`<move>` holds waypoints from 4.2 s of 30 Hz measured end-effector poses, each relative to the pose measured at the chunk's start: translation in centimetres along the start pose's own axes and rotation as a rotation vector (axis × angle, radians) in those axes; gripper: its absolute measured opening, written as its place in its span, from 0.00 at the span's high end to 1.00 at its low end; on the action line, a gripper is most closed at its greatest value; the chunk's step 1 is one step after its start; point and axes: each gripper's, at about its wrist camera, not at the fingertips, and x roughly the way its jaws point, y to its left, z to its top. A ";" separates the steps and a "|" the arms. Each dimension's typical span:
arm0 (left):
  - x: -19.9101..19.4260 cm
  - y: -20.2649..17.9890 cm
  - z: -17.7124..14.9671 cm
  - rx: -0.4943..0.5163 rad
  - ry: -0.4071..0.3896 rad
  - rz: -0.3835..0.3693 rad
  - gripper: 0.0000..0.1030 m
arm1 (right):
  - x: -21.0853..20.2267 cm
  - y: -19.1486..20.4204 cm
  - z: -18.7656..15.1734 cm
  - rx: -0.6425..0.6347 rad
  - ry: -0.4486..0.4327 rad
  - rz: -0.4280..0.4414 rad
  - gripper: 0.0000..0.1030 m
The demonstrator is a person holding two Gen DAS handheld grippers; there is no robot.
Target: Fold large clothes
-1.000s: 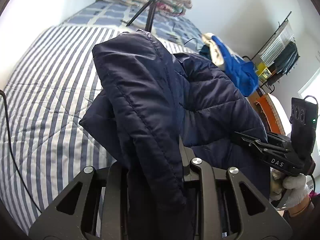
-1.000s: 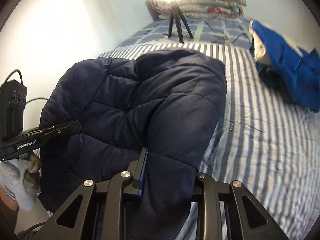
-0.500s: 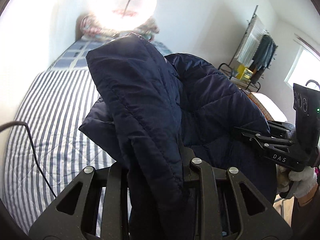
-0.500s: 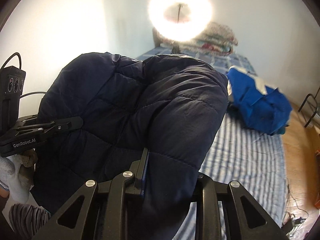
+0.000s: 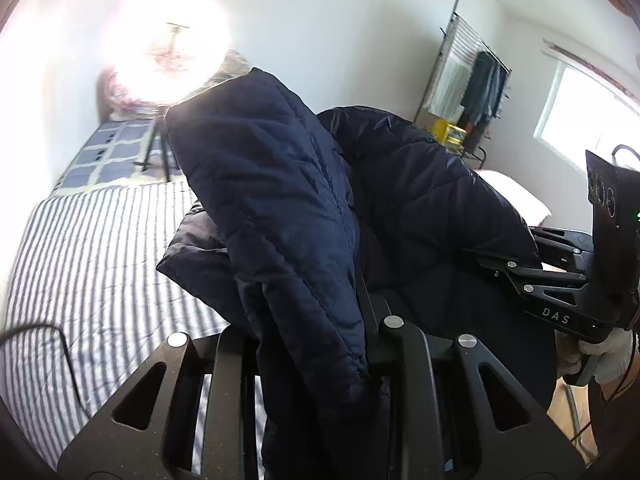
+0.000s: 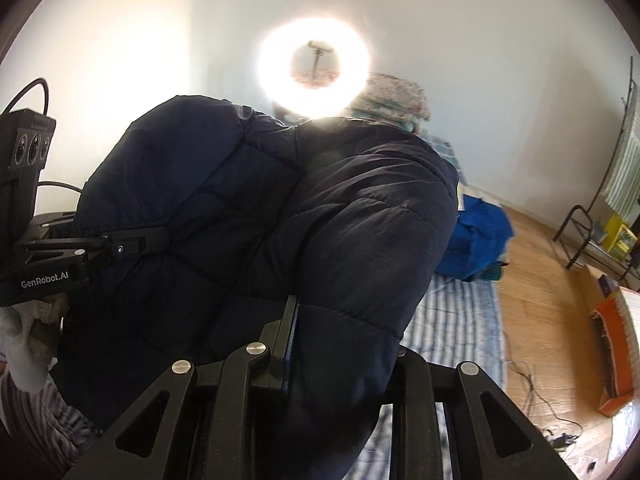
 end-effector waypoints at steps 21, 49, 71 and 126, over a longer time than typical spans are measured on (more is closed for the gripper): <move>22.9 -2.8 16.9 -0.024 -0.009 -0.145 0.78 | 10.9 -16.0 9.1 0.035 -0.004 -0.200 0.80; 48.4 3.2 29.5 -0.098 0.043 -0.075 0.78 | 37.0 -32.2 21.5 -0.076 0.098 -0.311 0.80; 45.7 6.9 24.9 -0.134 0.062 0.060 0.51 | 38.2 -39.2 14.7 0.104 0.217 -0.395 0.46; -8.2 -9.9 7.2 0.151 -0.214 0.074 0.51 | -7.7 -11.1 4.9 0.240 -0.134 -0.291 0.29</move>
